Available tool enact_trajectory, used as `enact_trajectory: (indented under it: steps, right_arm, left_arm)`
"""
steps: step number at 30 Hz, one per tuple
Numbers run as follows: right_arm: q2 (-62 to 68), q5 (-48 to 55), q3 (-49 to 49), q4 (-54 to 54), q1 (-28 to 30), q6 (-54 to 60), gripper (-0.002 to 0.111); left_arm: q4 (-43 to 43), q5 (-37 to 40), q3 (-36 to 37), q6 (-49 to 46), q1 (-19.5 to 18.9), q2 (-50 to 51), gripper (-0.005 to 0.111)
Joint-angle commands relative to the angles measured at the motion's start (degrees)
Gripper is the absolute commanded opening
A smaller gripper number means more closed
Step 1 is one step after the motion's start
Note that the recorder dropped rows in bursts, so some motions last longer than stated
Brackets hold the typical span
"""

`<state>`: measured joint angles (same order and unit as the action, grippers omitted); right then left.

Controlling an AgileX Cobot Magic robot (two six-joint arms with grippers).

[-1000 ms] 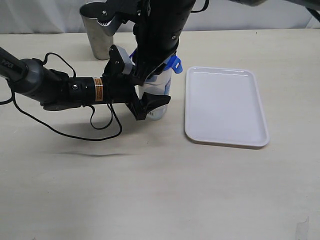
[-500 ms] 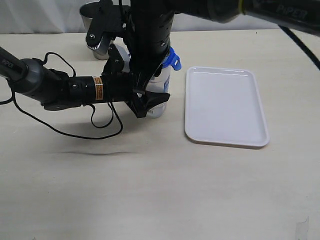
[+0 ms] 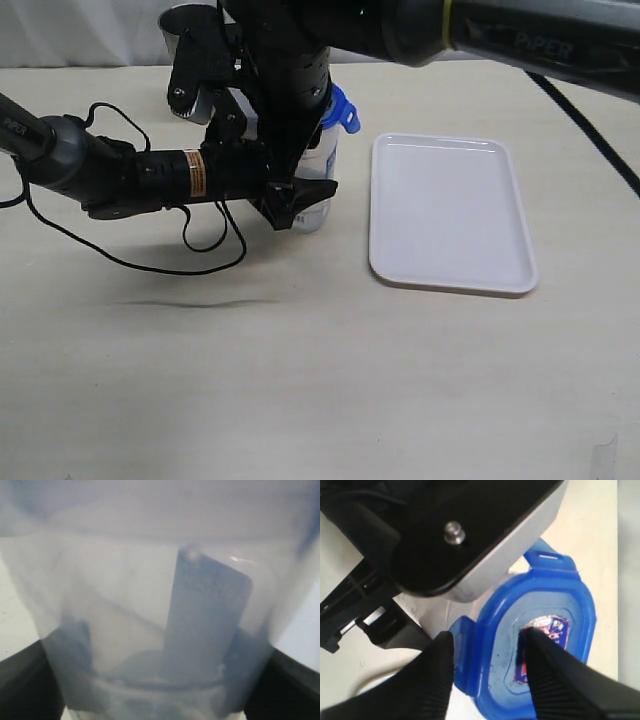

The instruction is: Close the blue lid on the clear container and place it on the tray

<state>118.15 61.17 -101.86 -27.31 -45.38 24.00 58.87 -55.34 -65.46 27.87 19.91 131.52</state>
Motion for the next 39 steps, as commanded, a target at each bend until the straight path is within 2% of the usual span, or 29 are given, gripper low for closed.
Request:
enact_trajectory:
  steps: [1, 6, 11, 15, 30, 32, 35, 39]
  right_arm:
    - [3.6, 0.3, 1.6, 0.7, 1.3, -0.2, 0.035]
    - [2.8, 0.2, 1.6, 2.1, 1.3, 0.4, 0.036]
    - [-0.4, -1.3, 1.6, 5.2, 1.9, 0.9, 0.046]
    - [-3.2, -2.2, 1.6, 8.6, 3.1, 0.9, 0.048]
    - [-10.4, -4.0, 1.6, 40.6, 14.5, 12.5, 0.048]
    - [-10.4, -4.0, 1.6, 44.6, 16.7, 7.6, 0.048]
    - [-10.4, -2.7, 1.6, 48.6, 20.5, -6.2, 0.047]
    - [-10.4, 3.5, 1.6, 54.8, 25.2, -8.7, 0.043]
  left_arm:
    - [3.6, 1.3, 0.7, -0.6, -0.2, 0.4, 0.0]
    - [3.6, 1.3, 0.7, -0.6, -0.2, 0.4, 0.0]
    - [3.6, 1.2, 0.7, -0.6, -0.2, 0.4, 0.0]
    - [3.6, 1.2, 0.7, -0.6, -0.2, 0.4, 0.0]
    - [3.6, 1.2, 0.7, -0.4, -0.2, 0.4, 0.0]
    - [3.7, 1.2, 0.7, -0.5, -0.2, 0.4, 0.0]
    - [3.7, 1.3, 0.7, -0.5, -0.2, 0.4, 0.0]
    - [3.7, 1.3, 0.7, -0.5, -0.2, 0.4, 0.0]
